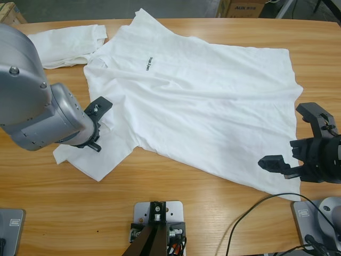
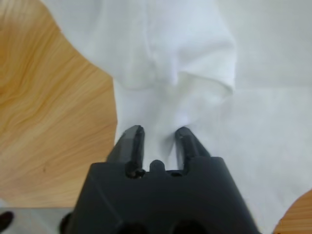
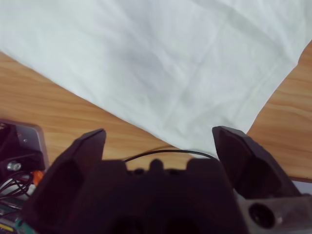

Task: Fold clothes

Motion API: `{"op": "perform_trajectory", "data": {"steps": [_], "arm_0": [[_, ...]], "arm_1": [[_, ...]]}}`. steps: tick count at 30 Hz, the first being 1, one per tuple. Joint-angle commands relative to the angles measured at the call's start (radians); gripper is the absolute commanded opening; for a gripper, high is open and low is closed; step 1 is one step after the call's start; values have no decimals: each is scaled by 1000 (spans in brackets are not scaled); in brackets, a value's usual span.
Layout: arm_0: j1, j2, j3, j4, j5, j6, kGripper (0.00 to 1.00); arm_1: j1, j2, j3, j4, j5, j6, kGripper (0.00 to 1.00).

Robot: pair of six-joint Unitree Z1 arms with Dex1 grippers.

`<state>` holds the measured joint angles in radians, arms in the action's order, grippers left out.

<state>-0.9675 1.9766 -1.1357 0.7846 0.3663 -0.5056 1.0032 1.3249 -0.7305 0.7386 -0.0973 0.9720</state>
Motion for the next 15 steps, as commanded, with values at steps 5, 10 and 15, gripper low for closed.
{"op": "perform_trajectory", "data": {"steps": [5,10,15], "arm_0": [[116,-46,43,-20,-20,-151,0],[413,-200,153,-29,-268,-381,0],[546,-225,298,-177,-462,-508,0]], "arm_1": [[12,-3,29,2,-16,-7,895],[12,-1,30,-3,-18,-7,895],[12,-3,32,-4,-19,-7,895]]}}
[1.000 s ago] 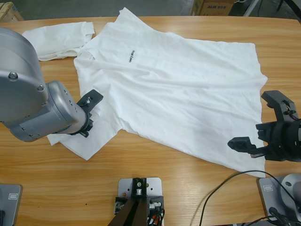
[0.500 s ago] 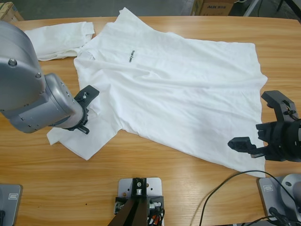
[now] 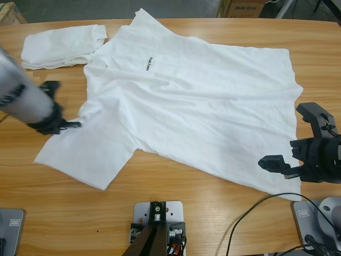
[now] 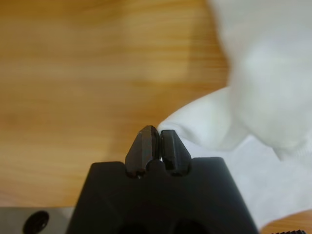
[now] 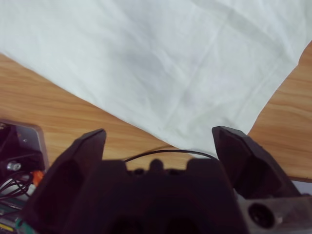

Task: Fold clothes

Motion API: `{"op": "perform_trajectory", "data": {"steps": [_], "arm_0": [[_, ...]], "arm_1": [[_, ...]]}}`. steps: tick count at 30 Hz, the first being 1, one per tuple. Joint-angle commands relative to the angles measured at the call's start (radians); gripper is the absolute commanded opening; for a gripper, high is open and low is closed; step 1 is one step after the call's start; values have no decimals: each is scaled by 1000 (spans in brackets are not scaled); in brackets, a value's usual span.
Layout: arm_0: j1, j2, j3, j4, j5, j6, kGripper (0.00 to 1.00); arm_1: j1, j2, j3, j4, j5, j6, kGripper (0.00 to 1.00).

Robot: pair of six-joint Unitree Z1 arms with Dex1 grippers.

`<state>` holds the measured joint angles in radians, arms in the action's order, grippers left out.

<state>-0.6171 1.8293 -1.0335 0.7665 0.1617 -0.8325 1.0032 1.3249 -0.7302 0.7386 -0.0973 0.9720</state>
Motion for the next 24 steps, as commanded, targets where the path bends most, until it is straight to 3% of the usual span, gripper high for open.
{"op": "perform_trajectory", "data": {"steps": [1,7,10,11,12,13,16,19,21,24], "arm_0": [[211,-80,218,-178,-282,-197,0],[242,-115,326,-187,-330,-238,0],[243,-161,351,-186,-347,-246,0],[242,-183,354,-185,-353,-247,290],[240,-215,359,-183,-353,-247,722],[239,-256,363,-176,-352,-246,832],[230,-407,368,-173,-338,-241,953],[214,-557,386,-142,-342,-242,952],[208,-583,417,-73,-343,-272,954],[124,-594,484,-64,-358,-373,922]], "arm_1": [[12,-4,32,-4,-19,-7,895],[12,2,25,5,-16,-6,900],[12,0,22,19,-16,10,972],[12,0,22,20,-16,11,993],[12,0,22,22,-16,11,1000],[12,-1,22,27,-17,11,1000],[12,-11,22,38,-21,11,1000],[12,-21,22,46,-24,11,1000],[12,-26,23,48,-23,11,1000],[12,-27,23,50,-23,11,1000]]}}
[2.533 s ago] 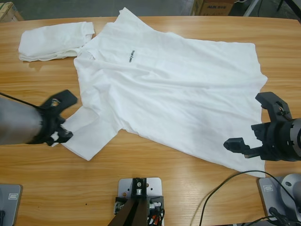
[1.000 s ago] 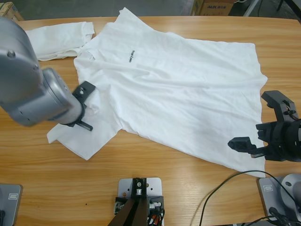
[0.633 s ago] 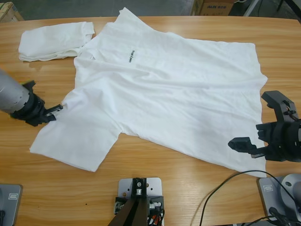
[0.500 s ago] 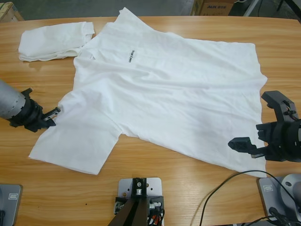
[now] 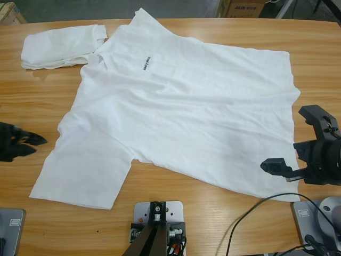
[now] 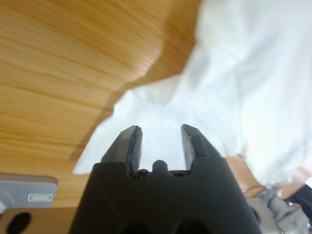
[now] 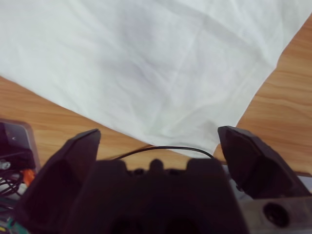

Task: Fold clothes

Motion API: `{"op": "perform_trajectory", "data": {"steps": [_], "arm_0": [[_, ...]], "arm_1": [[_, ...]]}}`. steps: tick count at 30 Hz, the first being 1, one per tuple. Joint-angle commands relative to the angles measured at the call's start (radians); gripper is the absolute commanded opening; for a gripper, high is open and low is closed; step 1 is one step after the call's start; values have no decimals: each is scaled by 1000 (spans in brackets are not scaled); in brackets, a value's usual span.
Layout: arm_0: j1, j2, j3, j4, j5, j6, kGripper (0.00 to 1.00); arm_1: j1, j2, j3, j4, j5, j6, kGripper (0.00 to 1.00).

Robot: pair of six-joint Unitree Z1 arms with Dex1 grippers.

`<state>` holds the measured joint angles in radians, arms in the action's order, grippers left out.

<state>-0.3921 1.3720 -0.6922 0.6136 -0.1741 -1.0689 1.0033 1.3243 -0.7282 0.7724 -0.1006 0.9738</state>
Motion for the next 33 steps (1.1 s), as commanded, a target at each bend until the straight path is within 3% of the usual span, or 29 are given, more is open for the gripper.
{"op": "perform_trajectory", "data": {"steps": [1,7,11,21,22,23,24,26,27,33], "arm_0": [[-127,-130,145,89,-26,-180,913],[-192,-66,190,65,-62,-375,749],[-192,-115,252,33,-65,-459,752],[-192,7,342,-203,-64,-480,742],[-192,8,344,-204,-64,-480,700],[-192,7,347,-208,-63,-480,592],[-192,7,350,-215,-60,-475,449],[-192,6,352,-232,-41,-462,36],[-192,4,355,-242,-31,-455,0],[-192,-3,356,-256,-11,-417,0]], "arm_1": [[12,-27,21,16,-20,10,1000],[12,-46,21,18,-24,6,1000],[12,-45,21,15,-29,6,1000],[12,-46,21,12,-28,5,1000],[12,-45,21,11,-28,5,1000],[12,-45,21,11,-29,5,1000],[12,-43,21,7,-30,6,1000],[12,-42,21,0,-34,6,1000],[12,-40,21,-5,-37,6,1000],[12,-22,23,-58,-52,7,1000]]}}
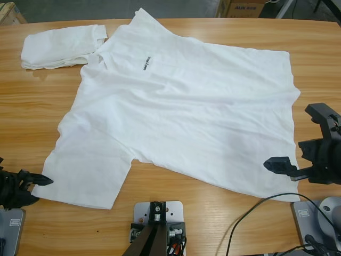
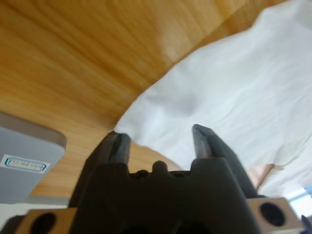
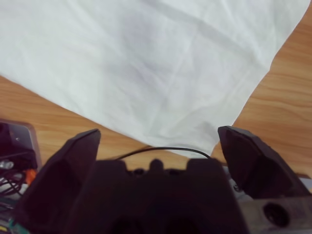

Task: Fold clothes

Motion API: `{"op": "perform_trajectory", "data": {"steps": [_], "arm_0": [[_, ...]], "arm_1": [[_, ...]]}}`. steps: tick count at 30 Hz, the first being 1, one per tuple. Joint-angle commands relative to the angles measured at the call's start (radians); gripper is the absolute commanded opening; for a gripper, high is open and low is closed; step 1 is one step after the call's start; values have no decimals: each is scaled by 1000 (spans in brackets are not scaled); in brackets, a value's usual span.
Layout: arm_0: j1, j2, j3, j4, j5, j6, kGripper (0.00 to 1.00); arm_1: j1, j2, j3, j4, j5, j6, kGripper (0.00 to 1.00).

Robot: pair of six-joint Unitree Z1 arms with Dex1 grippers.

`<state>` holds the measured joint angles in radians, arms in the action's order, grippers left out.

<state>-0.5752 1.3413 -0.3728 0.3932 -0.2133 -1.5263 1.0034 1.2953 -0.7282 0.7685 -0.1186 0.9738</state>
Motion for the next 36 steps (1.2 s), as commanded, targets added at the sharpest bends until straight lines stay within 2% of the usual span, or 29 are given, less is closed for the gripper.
{"op": "perform_trajectory", "data": {"steps": [1,6,9,14,17,20,21,24,27,32,33,36], "arm_0": [[-9,23,37,-35,29,48,0],[-27,15,-7,-33,14,104,0],[-66,20,-64,-9,8,124,0],[-94,33,-123,36,12,195,0],[-99,64,-173,52,19,252,0],[-106,95,-216,72,29,303,0],[-106,102,-221,72,30,319,0],[-106,124,-224,71,35,366,0],[-106,139,-226,70,35,391,0],[-106,148,-231,70,34,413,0],[-106,148,-233,70,34,414,0],[-106,150,-236,70,34,415,0]], "arm_1": [[12,1,21,-56,-36,6,1000],[12,-44,21,-35,-41,51,997],[12,-84,24,36,-76,193,908],[9,-121,29,45,-94,583,1000],[9,-134,30,66,-44,854,977],[22,-133,58,55,34,1176,915],[37,-131,71,45,35,1242,892],[77,-97,113,-23,23,1357,785],[118,-56,140,-35,22,1464,743],[118,-21,198,-109,-17,1502,727],[118,-14,214,-127,-20,1499,663],[118,5,240,-174,-28,1490,614]]}}
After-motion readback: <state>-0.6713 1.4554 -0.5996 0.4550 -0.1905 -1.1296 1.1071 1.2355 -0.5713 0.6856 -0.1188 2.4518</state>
